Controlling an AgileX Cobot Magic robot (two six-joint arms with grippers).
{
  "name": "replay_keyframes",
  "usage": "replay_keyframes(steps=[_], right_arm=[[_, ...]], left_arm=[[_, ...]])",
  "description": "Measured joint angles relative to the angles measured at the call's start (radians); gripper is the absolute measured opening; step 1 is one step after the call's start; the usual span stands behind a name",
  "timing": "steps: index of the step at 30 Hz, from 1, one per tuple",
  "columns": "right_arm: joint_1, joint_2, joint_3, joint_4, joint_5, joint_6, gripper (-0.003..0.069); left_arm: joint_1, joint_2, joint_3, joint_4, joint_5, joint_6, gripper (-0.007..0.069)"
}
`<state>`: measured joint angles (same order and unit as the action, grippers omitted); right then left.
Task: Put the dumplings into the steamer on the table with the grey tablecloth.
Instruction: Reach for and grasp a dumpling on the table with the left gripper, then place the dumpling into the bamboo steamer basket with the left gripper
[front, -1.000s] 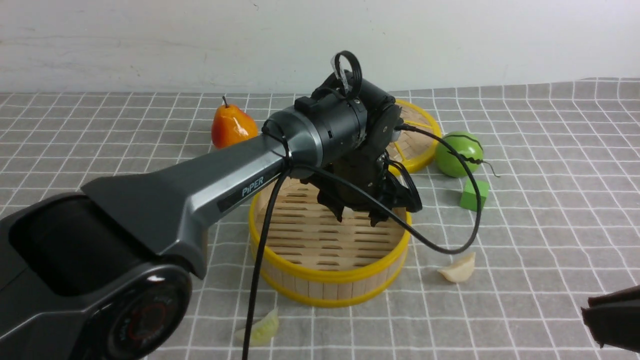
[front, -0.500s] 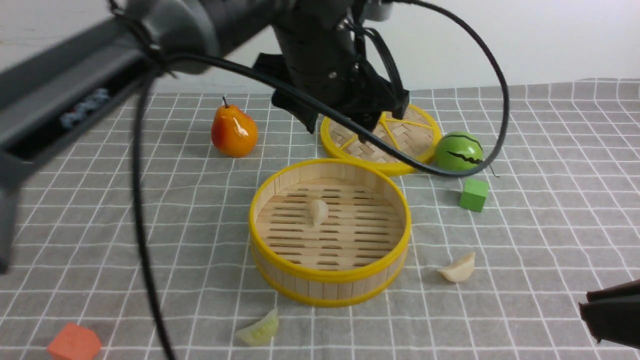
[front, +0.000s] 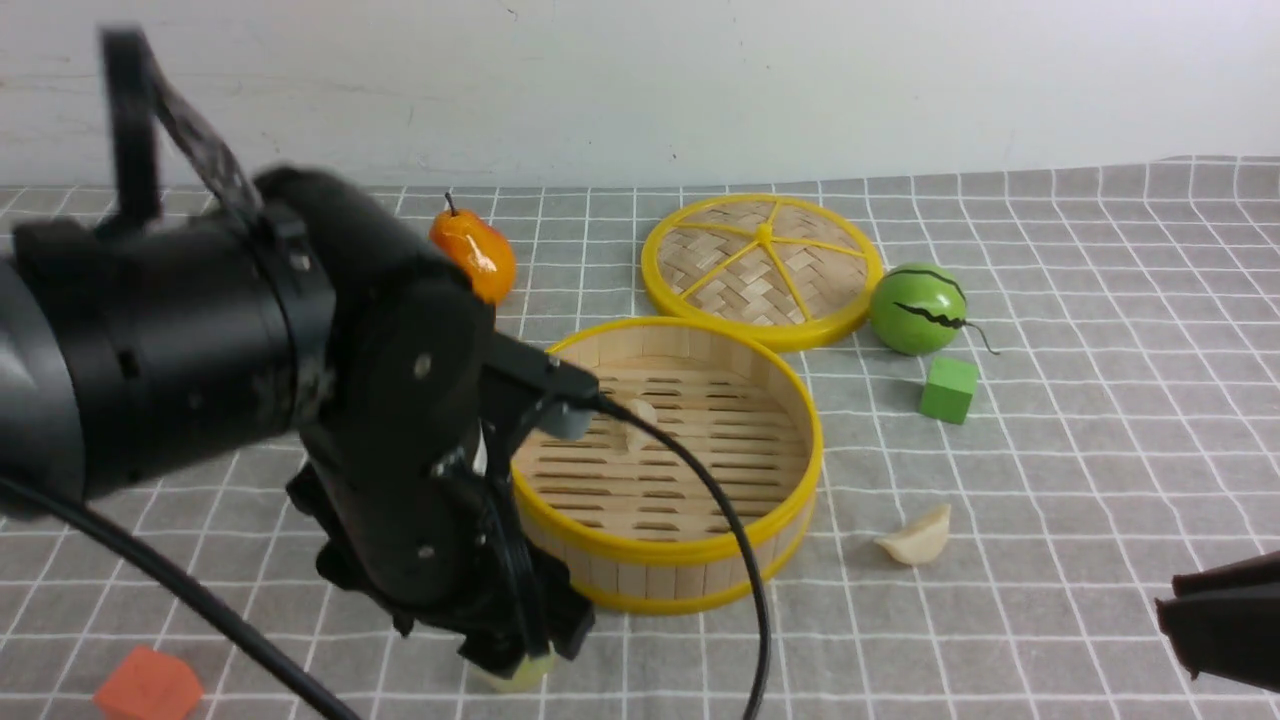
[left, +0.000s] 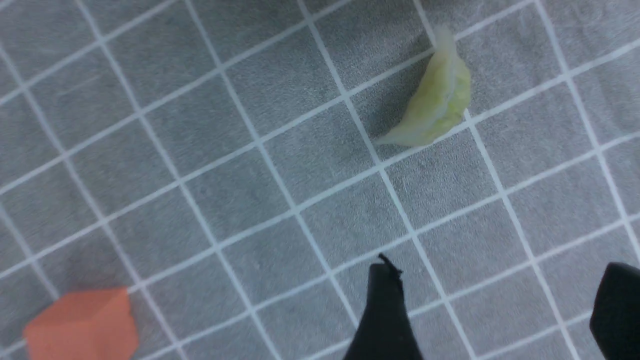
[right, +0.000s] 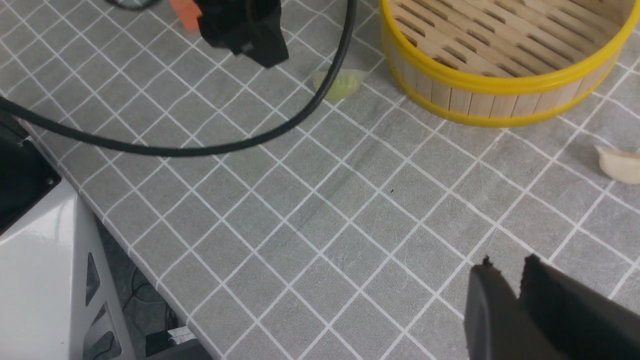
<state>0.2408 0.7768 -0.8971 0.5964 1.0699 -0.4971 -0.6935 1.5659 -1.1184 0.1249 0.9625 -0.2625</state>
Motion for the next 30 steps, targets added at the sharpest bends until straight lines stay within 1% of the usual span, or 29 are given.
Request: replay_keyframes(steps=[5, 8, 11, 14, 16, 19, 20, 24, 27, 30], right_arm=[[0.0, 0.0, 0.0, 0.0, -0.004, 0.0, 0.0097], [0.0, 0.0, 0.0, 0.002, -0.004, 0.0, 0.0097], [0.0, 0.0, 0.0, 0.001, -0.004, 0.0, 0.0097], [0.0, 0.0, 0.0, 0.001, -0.004, 0.0, 0.0097], [0.0, 0.0, 0.0, 0.001, -0.004, 0.0, 0.0097], [0.0, 0.0, 0.0, 0.001, -0.004, 0.0, 0.0101], [0.0, 0.0, 0.0, 0.001, -0.004, 0.0, 0.0102], [0.0, 0.0, 0.0, 0.001, -0.004, 0.0, 0.0104], [0.0, 0.0, 0.0, 0.001, -0.01, 0.0, 0.0107], [0.0, 0.0, 0.0, 0.001, -0.021, 0.0, 0.0111]], left_arm=[[0.0, 0.075, 0.07, 0.018, -0.22, 0.003, 0.051], [0.0, 0.134, 0.071, 0.04, -0.312, 0.003, 0.051], [0.0, 0.186, 0.071, 0.071, -0.352, 0.003, 0.0498], [0.0, 0.23, 0.071, 0.103, -0.35, -0.008, 0.0459], [0.0, 0.248, 0.07, 0.118, -0.337, -0.038, 0.0359], [0.0, 0.246, 0.069, 0.127, -0.32, -0.053, 0.0212], [0.0, 0.243, 0.069, 0.128, -0.315, -0.053, 0.0197], [0.0, 0.194, 0.053, 0.13, -0.25, -0.055, 0.0206], [0.0, 0.119, -0.029, 0.097, -0.193, -0.055, 0.0206], [0.0, 0.097, -0.16, 0.057, -0.148, -0.057, 0.0206]])
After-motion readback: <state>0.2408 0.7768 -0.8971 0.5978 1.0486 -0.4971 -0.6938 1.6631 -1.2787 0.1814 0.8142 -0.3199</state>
